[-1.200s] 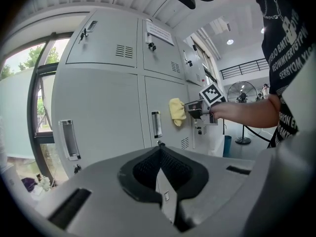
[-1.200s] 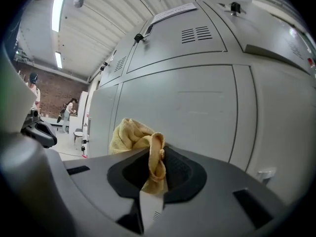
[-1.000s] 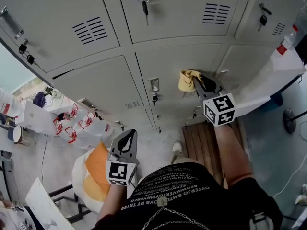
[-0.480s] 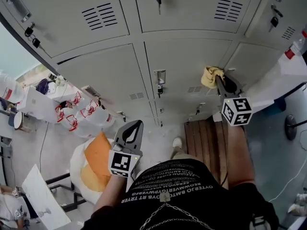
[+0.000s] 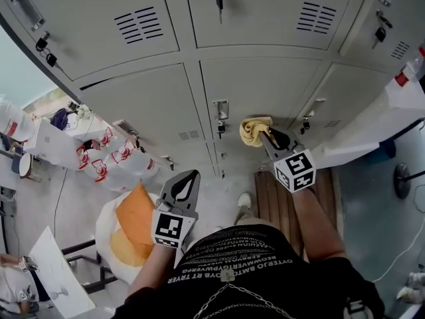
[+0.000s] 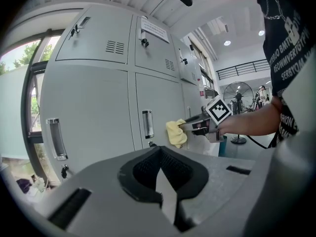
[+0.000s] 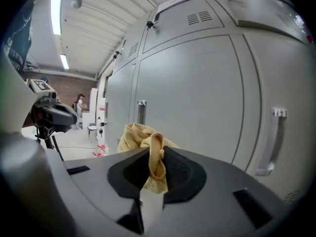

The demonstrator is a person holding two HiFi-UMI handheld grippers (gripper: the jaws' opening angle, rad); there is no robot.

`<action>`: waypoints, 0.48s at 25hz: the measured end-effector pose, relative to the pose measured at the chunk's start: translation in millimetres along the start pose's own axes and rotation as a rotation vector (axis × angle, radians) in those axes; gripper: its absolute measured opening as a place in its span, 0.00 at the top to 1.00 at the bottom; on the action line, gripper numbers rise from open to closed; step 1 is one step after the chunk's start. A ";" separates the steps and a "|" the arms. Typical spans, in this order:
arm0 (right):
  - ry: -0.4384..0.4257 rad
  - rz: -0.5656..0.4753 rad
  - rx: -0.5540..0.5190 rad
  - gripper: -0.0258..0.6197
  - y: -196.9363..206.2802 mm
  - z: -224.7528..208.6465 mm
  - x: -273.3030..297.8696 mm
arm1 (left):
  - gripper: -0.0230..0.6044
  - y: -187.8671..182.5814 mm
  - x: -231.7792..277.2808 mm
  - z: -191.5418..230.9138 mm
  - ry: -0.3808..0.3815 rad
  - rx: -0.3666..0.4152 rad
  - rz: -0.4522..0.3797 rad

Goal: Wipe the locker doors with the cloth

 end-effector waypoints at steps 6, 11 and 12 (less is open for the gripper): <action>-0.067 0.060 -0.021 0.88 18.3 29.5 41.7 | 0.96 5.7 -9.9 3.4 -0.021 -0.009 0.023; -0.105 0.107 -0.031 0.88 27.6 47.1 70.2 | 0.96 12.5 -20.3 13.5 -0.066 -0.023 0.042; -0.108 0.113 -0.030 0.88 29.2 48.7 74.5 | 0.96 13.7 -21.7 15.1 -0.071 -0.027 0.046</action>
Point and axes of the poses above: the fingertips, and each gripper's own axes: x forward along the fingers, z to its left, y out of its underside, the point moved 4 cm from there along -x, backward along the fingers, and after that the axes turned 4 degrees about z, right-handed, at the moved point
